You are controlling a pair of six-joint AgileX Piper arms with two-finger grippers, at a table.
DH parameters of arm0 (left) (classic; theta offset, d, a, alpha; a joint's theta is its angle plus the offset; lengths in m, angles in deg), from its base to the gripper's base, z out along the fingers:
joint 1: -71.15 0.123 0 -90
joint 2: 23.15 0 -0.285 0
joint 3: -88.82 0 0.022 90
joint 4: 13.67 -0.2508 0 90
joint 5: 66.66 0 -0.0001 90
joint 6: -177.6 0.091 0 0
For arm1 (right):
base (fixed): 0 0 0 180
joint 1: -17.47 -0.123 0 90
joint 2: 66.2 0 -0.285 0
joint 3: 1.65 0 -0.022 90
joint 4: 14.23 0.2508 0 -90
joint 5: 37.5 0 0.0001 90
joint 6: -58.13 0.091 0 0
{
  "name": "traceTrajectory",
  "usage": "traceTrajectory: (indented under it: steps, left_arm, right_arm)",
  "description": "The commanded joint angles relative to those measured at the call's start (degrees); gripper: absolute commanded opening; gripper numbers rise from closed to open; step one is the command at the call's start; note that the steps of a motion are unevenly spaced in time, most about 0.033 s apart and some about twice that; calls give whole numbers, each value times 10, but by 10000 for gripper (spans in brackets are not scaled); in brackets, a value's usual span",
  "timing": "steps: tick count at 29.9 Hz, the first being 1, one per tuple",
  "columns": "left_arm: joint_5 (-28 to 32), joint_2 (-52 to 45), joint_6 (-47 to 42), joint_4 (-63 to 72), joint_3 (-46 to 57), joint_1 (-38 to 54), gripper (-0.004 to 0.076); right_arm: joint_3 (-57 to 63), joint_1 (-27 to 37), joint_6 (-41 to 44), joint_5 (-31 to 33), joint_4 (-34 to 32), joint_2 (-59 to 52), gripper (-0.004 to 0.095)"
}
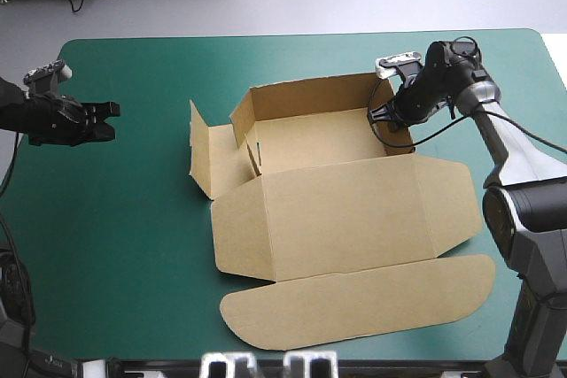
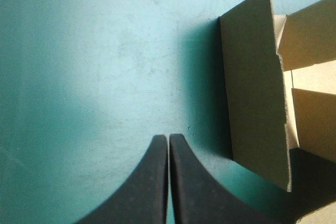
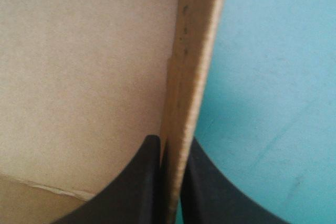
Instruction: Fold the box
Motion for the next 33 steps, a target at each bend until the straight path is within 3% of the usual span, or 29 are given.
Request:
traceTrajectory:
  steps: [1, 9, 14, 23, 33]
  left_arm:
    - [22, -24, 13, 27, -18, 2, -5]
    - [45, -23, 70, 185, -15, 101, -2]
    - [12, -6, 120, 309, -13, 155, -2]
    - [-18, 21, 168, 375, -12, 155, -2]
    - [-40, 3, 182, 425, -11, 113, -2]
  right_arm:
    - [-18, 1, 14, 4, 2, -36, -7]
    - [-18, 1, 18, 27, 70, -96, -20]
    - [-18, 1, 18, 28, 115, -166, -20]
    - [-18, 1, 25, 25, 136, -313, -20]
    - [-18, 1, 62, -43, 147, -384, -19]
